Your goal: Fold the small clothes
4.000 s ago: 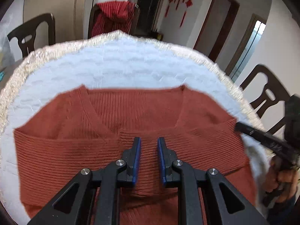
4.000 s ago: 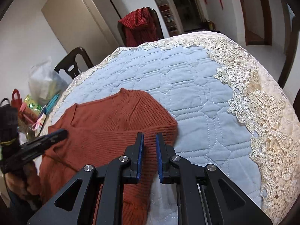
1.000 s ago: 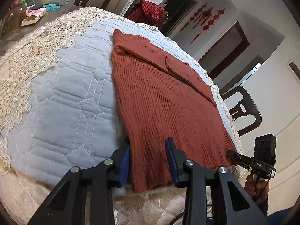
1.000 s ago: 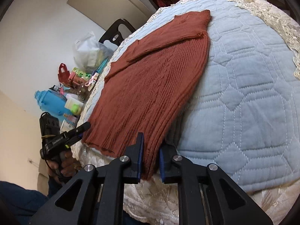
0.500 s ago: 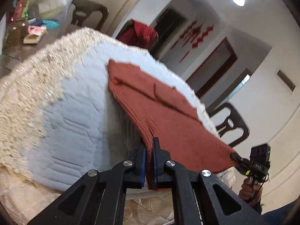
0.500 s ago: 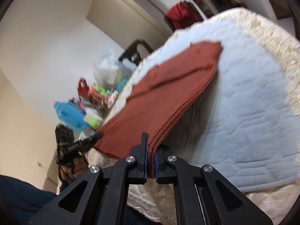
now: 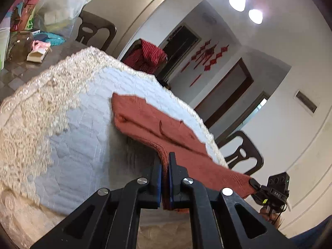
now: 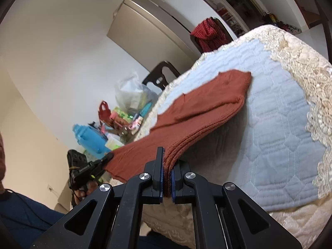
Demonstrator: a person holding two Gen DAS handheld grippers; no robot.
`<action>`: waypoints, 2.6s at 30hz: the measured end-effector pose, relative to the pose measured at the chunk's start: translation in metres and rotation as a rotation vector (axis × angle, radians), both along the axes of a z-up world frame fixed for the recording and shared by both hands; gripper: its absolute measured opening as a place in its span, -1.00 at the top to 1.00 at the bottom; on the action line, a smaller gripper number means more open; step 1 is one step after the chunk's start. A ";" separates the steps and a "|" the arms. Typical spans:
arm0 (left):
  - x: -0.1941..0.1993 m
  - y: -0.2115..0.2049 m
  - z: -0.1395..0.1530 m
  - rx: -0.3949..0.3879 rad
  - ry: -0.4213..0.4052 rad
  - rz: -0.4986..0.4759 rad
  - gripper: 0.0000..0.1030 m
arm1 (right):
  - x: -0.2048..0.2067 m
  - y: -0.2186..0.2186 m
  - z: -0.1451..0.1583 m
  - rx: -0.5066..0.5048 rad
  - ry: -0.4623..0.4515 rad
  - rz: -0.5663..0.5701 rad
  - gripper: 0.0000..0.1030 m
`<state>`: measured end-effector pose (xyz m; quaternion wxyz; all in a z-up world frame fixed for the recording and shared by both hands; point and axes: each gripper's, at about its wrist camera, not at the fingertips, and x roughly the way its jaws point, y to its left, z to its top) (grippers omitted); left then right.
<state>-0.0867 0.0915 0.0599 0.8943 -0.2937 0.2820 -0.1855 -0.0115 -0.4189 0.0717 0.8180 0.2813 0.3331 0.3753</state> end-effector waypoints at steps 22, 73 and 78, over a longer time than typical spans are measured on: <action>0.229 -0.007 -0.007 0.022 0.169 0.057 0.87 | 0.205 0.018 0.003 0.039 0.133 -0.070 0.91; 0.164 -0.164 -0.045 0.521 0.162 -0.203 0.16 | 0.141 0.118 -0.051 -0.521 0.060 0.007 0.57; 0.154 -0.150 -0.042 0.519 0.154 -0.180 0.16 | 0.130 0.102 -0.039 -0.542 0.024 -0.036 0.57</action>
